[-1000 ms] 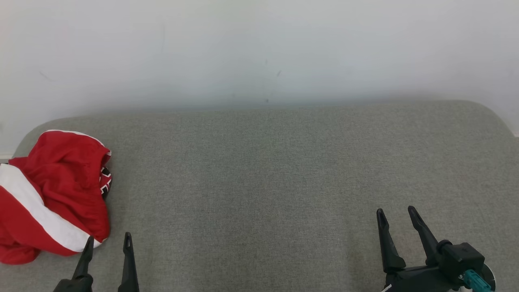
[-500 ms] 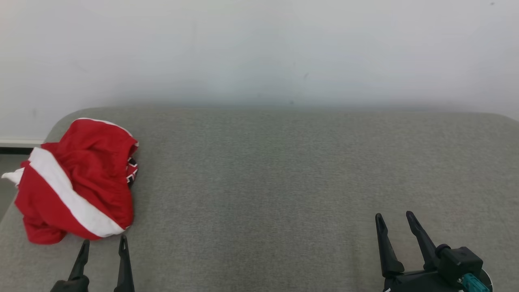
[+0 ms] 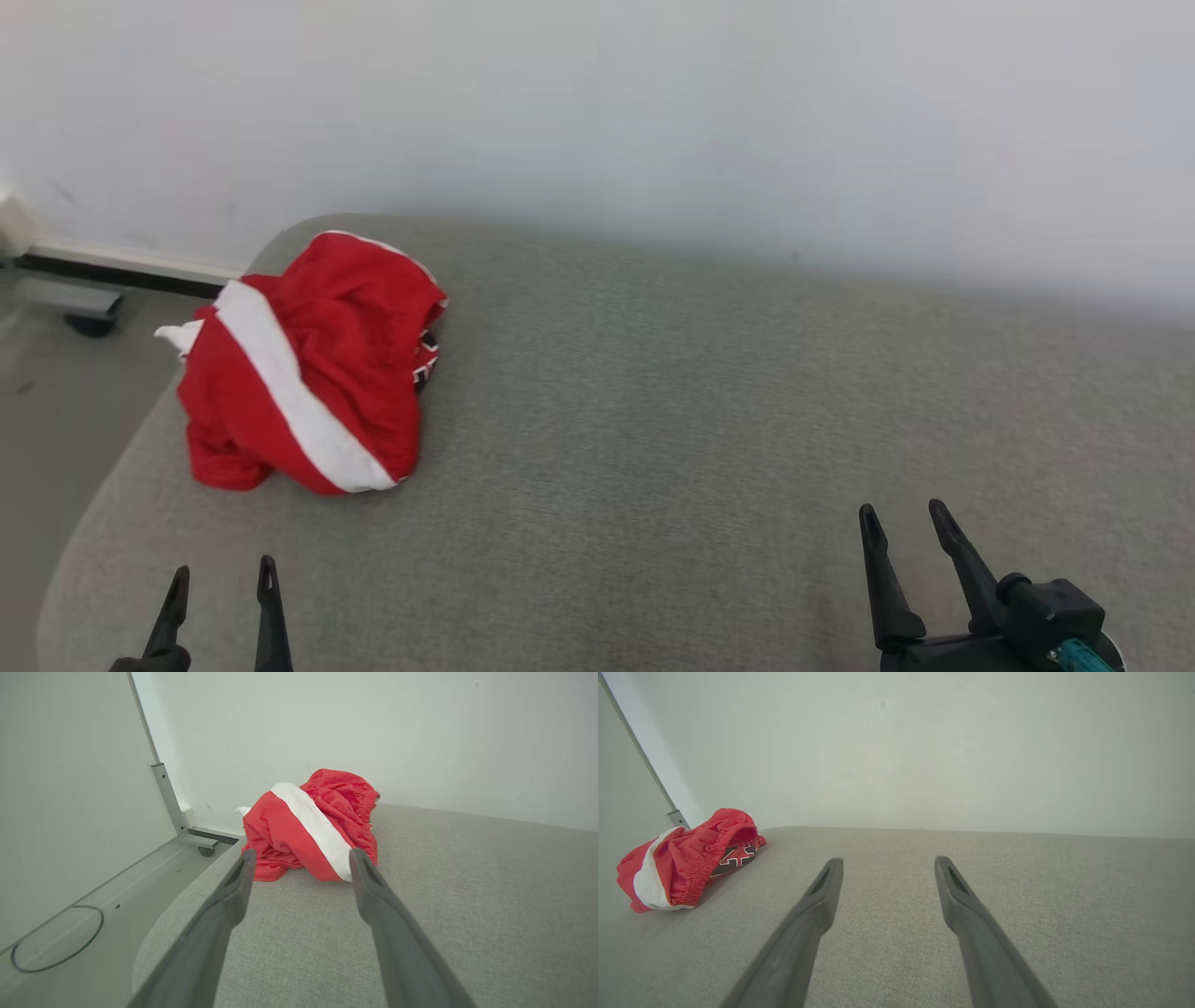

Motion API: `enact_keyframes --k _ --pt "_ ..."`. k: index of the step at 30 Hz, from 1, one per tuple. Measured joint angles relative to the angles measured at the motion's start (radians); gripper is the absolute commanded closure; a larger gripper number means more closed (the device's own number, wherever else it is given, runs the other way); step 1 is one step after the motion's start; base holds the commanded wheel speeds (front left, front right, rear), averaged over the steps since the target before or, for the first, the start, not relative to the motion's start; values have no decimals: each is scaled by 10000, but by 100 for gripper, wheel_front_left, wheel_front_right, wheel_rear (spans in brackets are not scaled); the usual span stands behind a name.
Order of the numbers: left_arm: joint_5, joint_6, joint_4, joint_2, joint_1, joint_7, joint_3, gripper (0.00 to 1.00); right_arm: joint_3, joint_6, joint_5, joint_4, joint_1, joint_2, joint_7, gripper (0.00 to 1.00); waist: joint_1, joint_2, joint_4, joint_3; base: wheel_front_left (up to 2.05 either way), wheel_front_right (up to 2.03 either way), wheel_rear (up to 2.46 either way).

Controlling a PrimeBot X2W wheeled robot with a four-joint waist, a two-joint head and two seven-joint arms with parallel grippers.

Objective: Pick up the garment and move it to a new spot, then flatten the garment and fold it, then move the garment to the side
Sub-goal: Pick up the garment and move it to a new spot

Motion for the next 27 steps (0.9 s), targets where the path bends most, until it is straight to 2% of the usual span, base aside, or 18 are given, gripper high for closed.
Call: enact_keyframes --k 17,27 --pt "-222 263 -48 90 242 -73 174 0 161 0 104 159 46 0 -33 0 0 0 2082 -97 0 0 0" --pt "-291 500 -23 127 249 -236 328 0 215 0 128 153 44 2 -27 0 0 1 2521 48 0 0 0"
